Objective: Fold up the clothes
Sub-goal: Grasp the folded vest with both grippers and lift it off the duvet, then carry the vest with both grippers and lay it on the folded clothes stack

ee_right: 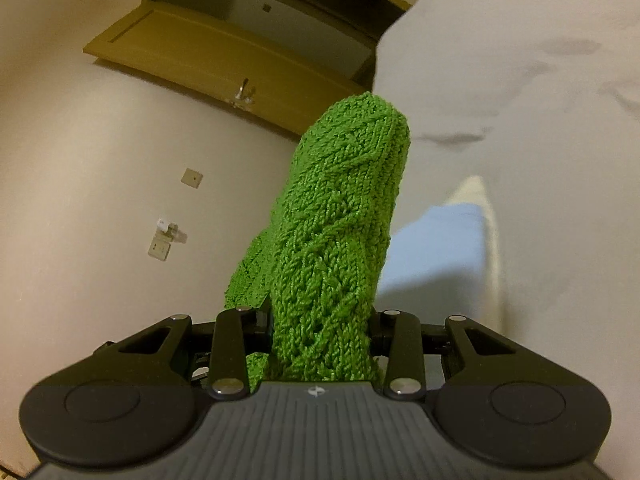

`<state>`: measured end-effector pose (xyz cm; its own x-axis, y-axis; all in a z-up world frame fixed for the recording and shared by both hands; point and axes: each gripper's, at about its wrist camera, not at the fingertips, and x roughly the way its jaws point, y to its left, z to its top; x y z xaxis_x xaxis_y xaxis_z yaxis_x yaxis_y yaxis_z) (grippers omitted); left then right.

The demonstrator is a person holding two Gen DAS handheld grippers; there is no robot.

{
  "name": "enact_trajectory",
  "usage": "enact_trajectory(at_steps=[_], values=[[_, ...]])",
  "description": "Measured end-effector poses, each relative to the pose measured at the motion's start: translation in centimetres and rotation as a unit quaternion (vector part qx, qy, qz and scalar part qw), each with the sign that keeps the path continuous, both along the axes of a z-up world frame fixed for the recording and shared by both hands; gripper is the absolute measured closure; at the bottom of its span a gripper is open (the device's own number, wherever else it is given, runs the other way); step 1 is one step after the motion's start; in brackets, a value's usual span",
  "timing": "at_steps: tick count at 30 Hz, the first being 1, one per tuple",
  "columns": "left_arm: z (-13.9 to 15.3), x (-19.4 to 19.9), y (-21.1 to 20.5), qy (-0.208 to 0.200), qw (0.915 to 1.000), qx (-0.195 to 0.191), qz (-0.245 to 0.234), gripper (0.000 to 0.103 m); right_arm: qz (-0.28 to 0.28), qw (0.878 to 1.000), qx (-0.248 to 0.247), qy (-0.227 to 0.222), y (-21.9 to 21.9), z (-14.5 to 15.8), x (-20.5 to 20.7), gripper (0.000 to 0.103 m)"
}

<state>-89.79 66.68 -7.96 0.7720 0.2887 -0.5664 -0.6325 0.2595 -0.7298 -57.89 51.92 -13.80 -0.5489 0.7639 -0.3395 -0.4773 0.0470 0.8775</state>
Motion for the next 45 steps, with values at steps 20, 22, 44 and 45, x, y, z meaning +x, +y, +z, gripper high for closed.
enact_trajectory(at_steps=[20,22,44,45], values=[[-11.3,-7.5,4.8,0.001,0.9969,-0.066,0.044,0.081,0.003,0.98,-0.132,-0.146,10.7,-11.0,-5.9,0.046],[-10.9,-7.4,4.2,0.001,0.9978,-0.047,0.047,0.085,0.005,0.978,-0.139,-0.157,10.6,-11.1,-5.6,0.044],[-5.2,-10.1,-1.4,0.149,0.9851,0.05,0.071,0.083,0.025,0.954,-0.104,-0.28,5.8,-7.5,-7.0,0.042],[-3.9,-10.1,-2.7,0.164,0.9815,0.069,0.07,0.083,0.025,0.948,-0.097,-0.301,5.3,-6.7,-6.9,0.042]])
